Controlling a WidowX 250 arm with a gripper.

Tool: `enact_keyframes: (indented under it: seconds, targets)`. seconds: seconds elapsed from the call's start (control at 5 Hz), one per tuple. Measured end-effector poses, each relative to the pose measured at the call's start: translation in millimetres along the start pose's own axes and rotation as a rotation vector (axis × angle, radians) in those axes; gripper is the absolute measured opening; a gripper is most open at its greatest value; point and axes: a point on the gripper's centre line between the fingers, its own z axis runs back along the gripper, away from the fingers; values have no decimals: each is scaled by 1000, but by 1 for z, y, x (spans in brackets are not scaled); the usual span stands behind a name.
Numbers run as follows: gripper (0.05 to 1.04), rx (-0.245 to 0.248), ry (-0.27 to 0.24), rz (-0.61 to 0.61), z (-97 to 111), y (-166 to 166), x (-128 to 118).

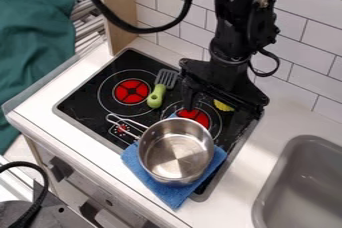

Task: Moved the green spatula on the left side of the stove

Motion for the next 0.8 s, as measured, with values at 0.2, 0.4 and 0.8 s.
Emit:
enact_keyframes:
  seconds: [0.2, 0.4, 0.8]
  targets:
    - [1007, 6, 29, -3, -7, 1, -6]
    - [1007, -6, 15, 70, -11, 25, -12]
    - [1007, -66, -68, 202, -19, 89, 1]
